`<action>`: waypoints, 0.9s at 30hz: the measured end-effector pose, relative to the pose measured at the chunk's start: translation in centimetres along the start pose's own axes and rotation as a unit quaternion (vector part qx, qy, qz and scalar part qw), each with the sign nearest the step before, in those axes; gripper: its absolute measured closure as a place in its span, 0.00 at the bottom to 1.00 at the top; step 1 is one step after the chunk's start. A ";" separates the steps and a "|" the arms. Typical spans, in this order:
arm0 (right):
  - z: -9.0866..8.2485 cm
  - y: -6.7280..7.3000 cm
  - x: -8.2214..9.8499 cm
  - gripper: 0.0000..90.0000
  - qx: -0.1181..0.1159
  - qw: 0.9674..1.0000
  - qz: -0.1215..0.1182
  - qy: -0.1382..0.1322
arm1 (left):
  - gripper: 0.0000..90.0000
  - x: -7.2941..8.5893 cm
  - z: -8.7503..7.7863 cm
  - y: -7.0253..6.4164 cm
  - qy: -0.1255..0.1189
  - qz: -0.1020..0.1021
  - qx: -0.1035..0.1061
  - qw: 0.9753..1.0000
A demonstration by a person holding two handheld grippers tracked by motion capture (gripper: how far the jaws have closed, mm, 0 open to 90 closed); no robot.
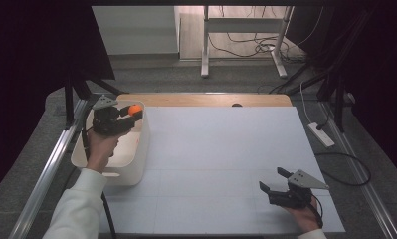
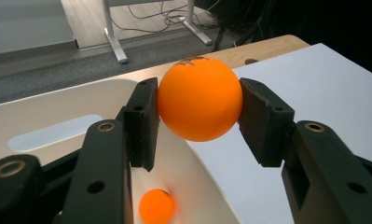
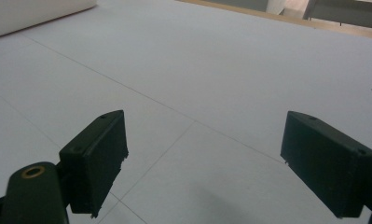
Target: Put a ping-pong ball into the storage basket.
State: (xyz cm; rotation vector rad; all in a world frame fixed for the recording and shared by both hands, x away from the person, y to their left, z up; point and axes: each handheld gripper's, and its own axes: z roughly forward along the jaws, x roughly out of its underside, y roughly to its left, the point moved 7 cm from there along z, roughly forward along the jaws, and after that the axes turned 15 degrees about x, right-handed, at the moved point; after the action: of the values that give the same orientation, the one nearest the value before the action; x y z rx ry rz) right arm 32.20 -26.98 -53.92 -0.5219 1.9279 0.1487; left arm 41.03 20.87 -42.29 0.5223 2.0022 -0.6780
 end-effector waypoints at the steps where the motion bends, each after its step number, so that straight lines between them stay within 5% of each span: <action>1: 0.0 0.0 0.0 0.16 0.000 1.000 0.000 0.000 | 0.56 0.0 0.0 0.1 0.000 0.000 -0.002 1.000; 14: 0.0 -0.1 0.0 0.16 0.001 1.000 0.000 0.000 | 0.56 0.5 0.1 1.2 0.013 -0.008 -0.016 1.000; 27: -0.1 -0.2 0.0 0.16 0.002 1.000 0.000 0.001 | 0.56 1.7 1.8 3.6 0.066 -0.038 -0.044 0.996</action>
State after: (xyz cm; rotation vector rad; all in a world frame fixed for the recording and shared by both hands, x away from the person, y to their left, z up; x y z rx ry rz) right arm 32.19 -27.15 -53.89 -0.5202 1.9287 0.1448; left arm 43.48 22.57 -45.45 0.4511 2.1749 -0.6117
